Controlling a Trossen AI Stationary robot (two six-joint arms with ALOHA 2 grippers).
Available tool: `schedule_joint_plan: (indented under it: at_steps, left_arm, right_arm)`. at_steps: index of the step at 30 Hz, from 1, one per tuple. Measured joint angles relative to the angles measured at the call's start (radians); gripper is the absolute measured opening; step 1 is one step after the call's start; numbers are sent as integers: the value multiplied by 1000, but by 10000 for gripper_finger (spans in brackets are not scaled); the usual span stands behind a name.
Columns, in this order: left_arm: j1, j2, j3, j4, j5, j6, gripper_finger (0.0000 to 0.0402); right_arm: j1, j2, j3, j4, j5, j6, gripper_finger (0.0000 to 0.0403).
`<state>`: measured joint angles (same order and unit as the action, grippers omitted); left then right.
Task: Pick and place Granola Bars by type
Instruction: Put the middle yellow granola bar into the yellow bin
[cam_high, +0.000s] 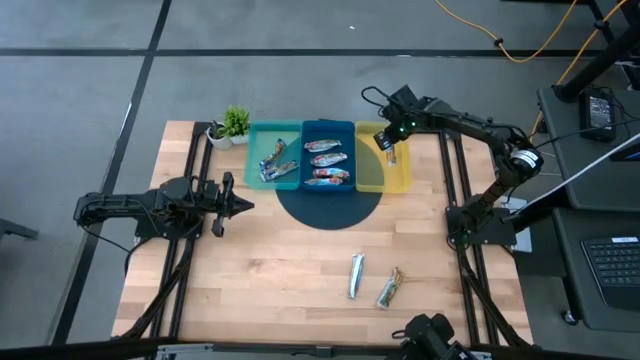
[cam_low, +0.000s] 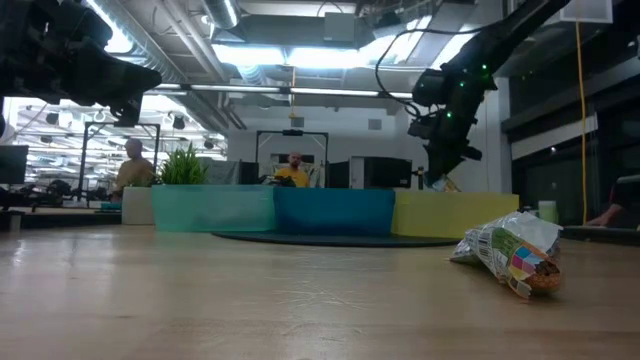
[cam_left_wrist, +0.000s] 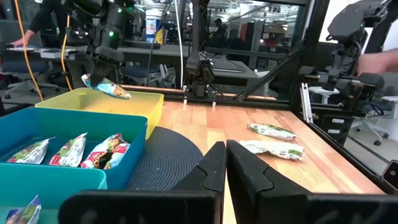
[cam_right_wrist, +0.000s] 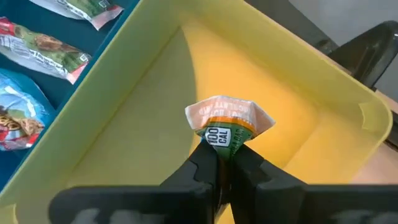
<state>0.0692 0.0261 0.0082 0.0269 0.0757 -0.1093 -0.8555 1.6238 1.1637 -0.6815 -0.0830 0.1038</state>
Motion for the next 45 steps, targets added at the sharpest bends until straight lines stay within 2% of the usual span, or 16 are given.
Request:
schedule_joint_plan:
  at_steps: [6,11,14,21,26,33,45]
  left_arm:
    - [0,0,0,0,0,0,5]
    - [0,0,0,0,0,0,8]
    - [0,0,0,0,0,0,6]
    - [0,0,0,0,0,0,6]
    - [0,0,0,0,0,0,7]
    - [0,0,0,0,0,0,5]
    - [0,0,0,0,0,0,4]
  right_arm:
    - [-7,0,-64,76,18,31,11]
    - [-8,0,-108,91,19,51,17]
    - [-8,0,-114,90,19,51,23]
    - [-8,31,-124,66,28,49,11]
    - [-8,75,-124,63,28,54,22]
    - [-8,123,-124,50,2,48,11]
    - [-8,124,-124,51,1,52,34]
